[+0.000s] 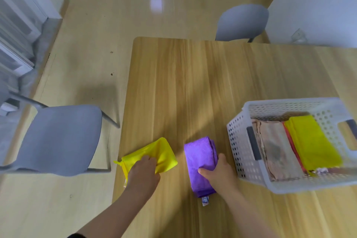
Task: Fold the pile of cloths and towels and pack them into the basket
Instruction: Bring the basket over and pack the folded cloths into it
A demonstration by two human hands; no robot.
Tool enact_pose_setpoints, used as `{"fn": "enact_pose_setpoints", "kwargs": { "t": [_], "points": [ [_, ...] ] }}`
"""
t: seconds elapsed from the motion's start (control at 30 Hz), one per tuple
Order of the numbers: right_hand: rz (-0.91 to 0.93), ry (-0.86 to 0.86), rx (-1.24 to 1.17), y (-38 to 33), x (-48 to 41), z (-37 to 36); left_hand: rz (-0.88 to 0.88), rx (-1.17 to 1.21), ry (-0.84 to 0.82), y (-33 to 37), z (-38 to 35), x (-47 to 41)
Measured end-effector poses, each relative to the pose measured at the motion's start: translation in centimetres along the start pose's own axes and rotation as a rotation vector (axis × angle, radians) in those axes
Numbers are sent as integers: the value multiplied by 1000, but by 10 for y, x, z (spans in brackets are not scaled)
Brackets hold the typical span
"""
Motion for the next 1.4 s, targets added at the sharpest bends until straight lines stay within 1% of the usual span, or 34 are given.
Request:
{"fn": "enact_pose_setpoints", "kwargs": {
  "t": [0.1, 0.2, 0.37, 0.47, 0.57, 0.63, 0.8, 0.9, 0.97, 1.03, 1.1, 1.3, 1.4],
  "points": [
    [-12, -18, 20, 24, 23, -12, -28, 20, -16, 5, -16, 27],
    [-7, -18, -18, 43, 47, -18, -53, 71, -6, 9, -27, 50],
    [37, 9, -27, 60, 72, -4, -108, 266, 144, 29, -12, 80],
    [91, 21, -58, 59, 81, 12, -64, 449, 200, 42, 5, 97],
    [185, 40, -125, 48, 95, 32, -14, 642, 314, 47, 19, 113],
    [258, 29, -151, 44, 107, 50, 53, 770, 373, 53, 25, 127],
    [394, 49, -208, 52, 130, 114, 187, 1164, 331, 89, 22, 152],
    [460, 52, -216, 56, 143, 153, 153, 1305, 300, 125, 24, 167],
    [475, 64, -273, 60, 148, 176, 80, 1341, 278, 149, 32, 173],
    [481, 81, -360, 70, 152, 201, 22, 1320, 284, 172, 39, 176],
    [465, 118, -404, 81, 152, 222, 4, 1307, 292, 189, 43, 174],
    [353, 242, -438, 110, 129, 271, -36, 1286, 271, 224, 51, 141],
    [308, 259, -472, 113, 111, 284, -44, 1264, 248, 231, 54, 121]
  ]
}}
Point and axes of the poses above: each hand's wrist, its own x-axis away from the middle knuckle, its own z-axis out of the back of the hand, y = z × x, the point moved 10 cm from there along -x, towards the middle knuckle, and after that the axes turned 7 degrees about x, right-handed, at the moved point
